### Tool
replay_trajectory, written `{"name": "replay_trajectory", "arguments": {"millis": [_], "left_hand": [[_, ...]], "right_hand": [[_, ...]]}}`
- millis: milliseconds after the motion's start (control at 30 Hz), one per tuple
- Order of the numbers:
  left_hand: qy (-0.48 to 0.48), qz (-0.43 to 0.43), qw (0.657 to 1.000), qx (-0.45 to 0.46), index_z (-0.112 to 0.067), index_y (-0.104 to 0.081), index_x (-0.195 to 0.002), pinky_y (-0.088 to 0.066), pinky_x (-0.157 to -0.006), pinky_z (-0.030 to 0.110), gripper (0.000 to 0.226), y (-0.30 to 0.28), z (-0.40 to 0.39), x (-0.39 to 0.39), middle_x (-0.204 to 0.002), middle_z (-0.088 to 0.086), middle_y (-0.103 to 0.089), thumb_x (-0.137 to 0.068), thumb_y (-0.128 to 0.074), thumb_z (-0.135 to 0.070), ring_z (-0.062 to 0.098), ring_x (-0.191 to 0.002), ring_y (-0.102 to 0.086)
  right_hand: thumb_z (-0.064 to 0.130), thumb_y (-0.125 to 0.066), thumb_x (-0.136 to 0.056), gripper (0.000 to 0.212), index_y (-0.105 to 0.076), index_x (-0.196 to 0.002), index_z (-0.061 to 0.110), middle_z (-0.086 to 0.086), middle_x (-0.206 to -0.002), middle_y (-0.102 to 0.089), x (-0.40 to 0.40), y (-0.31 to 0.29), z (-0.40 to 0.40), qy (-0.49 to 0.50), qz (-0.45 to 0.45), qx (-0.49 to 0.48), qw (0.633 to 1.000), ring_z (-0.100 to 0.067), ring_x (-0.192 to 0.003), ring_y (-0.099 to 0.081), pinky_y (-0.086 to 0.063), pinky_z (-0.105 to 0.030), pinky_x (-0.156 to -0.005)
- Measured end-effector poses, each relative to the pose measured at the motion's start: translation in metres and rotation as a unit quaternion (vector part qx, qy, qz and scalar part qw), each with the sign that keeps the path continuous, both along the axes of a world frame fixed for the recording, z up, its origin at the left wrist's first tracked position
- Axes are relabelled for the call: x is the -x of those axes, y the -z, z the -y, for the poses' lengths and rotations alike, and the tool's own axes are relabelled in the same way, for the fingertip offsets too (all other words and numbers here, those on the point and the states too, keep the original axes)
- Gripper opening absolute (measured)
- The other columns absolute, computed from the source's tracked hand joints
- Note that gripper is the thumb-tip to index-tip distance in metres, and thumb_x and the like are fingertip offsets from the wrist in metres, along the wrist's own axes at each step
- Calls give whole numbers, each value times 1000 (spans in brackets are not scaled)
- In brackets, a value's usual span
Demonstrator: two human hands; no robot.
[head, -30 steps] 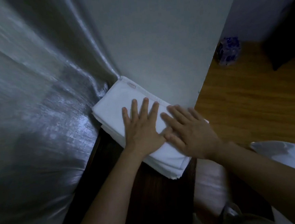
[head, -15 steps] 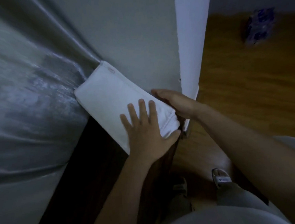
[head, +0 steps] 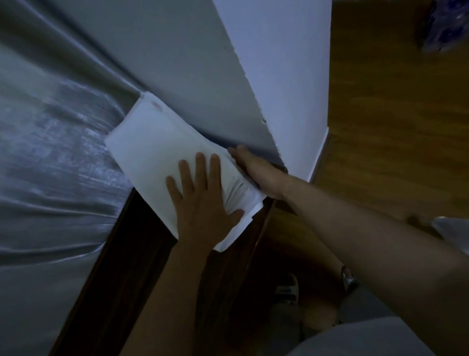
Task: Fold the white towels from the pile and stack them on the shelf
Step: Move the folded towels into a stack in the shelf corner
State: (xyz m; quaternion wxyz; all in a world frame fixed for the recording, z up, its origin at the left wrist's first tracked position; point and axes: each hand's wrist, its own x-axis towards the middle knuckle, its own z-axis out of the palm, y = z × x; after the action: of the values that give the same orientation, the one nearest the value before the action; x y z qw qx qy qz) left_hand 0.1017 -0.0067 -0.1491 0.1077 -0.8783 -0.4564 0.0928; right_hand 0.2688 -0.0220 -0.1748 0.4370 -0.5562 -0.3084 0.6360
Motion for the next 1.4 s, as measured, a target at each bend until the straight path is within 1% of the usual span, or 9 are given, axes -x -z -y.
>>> {"name": "replay_trajectory", "arguments": {"millis": [200,333,500,533,833,900,1067,1133,1400], "left_hand": [[4,7,999,36,-21,12,-158,-6,-119,68,124,-11,0,-4,-169,13,6,-73,-51,-86,42,-154,3],[-88,344,934,34,-29,-10,-161,1,-124,49,97,-30,24,36,-170,-1,-6,-85,-43,-80,25,-157,0],[-365,788,388,308,-34,-38,-154,-27,-121,53,87,40,44,86,-162,1,-35,-82,-58,-79,27,-145,-39],[-355,793,337,363,-32,-45,-151,-27,-121,56,81,53,45,88,-158,4,-42,-84,-58,-76,30,-142,-44],[-424,787,334,300,-39,-59,-138,-42,-113,45,83,113,47,52,-138,-10,-63,-73,-53,-90,16,-129,-57],[-432,781,312,325,-38,-57,-139,-43,-111,46,94,127,45,54,-142,-6,-59,-65,-54,-96,21,-130,-56],[-402,787,332,329,-39,-23,-158,-22,-125,41,119,75,58,55,-162,-19,-20,-59,-44,-100,8,-147,-26],[-391,794,332,327,-36,-22,-159,-21,-125,36,115,77,64,59,-165,-13,-21,-64,-45,-96,10,-148,-27],[-403,710,447,367,-34,-8,-160,-11,-112,13,72,84,81,66,-161,-18,-13,-97,-29,-64,1,-146,-16]], "right_hand": [[49,-31,-106,52,-66,-126,16,0,-125,-66,5,-3,5,44,34,35,998,-14,-107,-61,-42,-34,-107],[40,-36,-109,24,-50,-123,28,10,-114,-53,5,-1,18,58,66,38,995,-5,-112,-45,-31,-13,-89],[66,-44,-90,54,-75,-109,28,9,-117,-73,7,6,24,105,79,20,991,-14,-113,-65,-43,-40,-112],[62,-46,-90,50,-77,-108,28,8,-113,-75,7,1,20,120,73,-4,990,-18,-112,-67,-44,-45,-111],[30,-47,-105,34,-65,-131,19,7,-130,-64,98,-136,-32,-82,410,-371,829,-3,-116,-55,-38,-6,-94],[44,-40,-100,50,-66,-127,12,-7,-128,-67,141,-143,-57,-242,514,-416,710,-22,-117,-60,-45,-28,-102],[54,-38,-96,59,-59,-137,18,-16,-141,-53,235,-83,-115,-492,788,-290,231,-36,-132,-45,-31,-51,-114],[52,-49,-94,67,-43,-152,18,-19,-157,-36,251,-52,-127,-514,825,-196,130,-39,-145,-30,-20,-54,-120],[55,-48,-94,90,-10,-162,9,-19,-167,-11,252,8,-138,-519,822,-63,227,-41,-154,-7,2,-57,-123]]}}
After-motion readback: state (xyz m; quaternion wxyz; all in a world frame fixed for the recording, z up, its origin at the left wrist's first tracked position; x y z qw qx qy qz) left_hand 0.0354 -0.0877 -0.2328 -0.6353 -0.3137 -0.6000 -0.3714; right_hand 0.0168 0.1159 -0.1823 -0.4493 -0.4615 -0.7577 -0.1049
